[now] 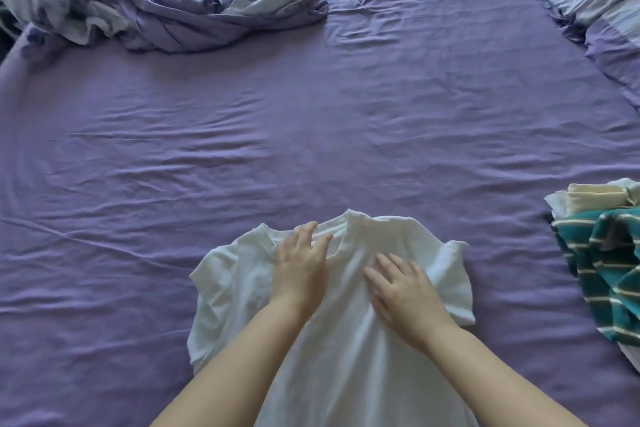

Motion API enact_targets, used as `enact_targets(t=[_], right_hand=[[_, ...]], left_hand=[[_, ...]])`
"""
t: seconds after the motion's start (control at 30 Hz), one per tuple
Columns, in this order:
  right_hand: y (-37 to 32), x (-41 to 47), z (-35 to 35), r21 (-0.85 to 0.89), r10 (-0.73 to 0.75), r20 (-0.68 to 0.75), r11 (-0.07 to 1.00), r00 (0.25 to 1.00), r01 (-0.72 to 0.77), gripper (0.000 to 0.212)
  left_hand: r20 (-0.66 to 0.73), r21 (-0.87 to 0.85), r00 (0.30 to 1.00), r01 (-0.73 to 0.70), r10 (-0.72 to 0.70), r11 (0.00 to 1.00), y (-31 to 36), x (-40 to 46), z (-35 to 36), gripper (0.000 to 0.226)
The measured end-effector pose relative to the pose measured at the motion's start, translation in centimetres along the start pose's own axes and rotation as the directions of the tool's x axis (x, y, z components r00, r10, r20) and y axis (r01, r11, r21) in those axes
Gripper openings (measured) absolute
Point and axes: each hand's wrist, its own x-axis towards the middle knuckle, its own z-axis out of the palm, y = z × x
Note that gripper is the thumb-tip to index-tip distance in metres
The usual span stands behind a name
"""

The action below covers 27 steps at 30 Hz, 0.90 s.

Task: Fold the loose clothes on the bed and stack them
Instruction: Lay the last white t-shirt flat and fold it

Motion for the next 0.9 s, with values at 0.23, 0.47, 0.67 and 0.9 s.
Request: enact_targets(t=[0.23, 0.47, 0.67, 0.9], right_hand=[[-8.1, 3.9, 0.2, 0.142, -0.100, 0.113, 0.986, 0.989, 0.084, 0.052], [-14.6, 6.1, 1.5, 0.168, -0.281, 0.156, 0.952, 0.947, 0.255, 0.053], [-16.1, 5.6, 2.3, 0.189, -0.272, 0.246, 0.955, 0.930, 0.229, 0.070], [-17.3, 5.8, 3.3, 0.103, -0.169, 0.343, 0.985, 0.924, 0.142, 0.068]], left_hand=[[0.013, 0.058, 0.855, 0.516, -0.518, 0.854, -10.2, -1.7, -5.2, 0.073], [0.252, -0.174, 0.796, 0.596, -0.550, 0.784, -14.1, -3.6, -6.5, 0.027], [0.293, -0.463, 0.870, 0.492, -0.396, 0.737, -14.2, -3.1, -7.2, 0.029], [0.124, 0.137, 0.826, 0.534, -0.549, 0.834, -17.0, -3.3, -7.9, 0.036]])
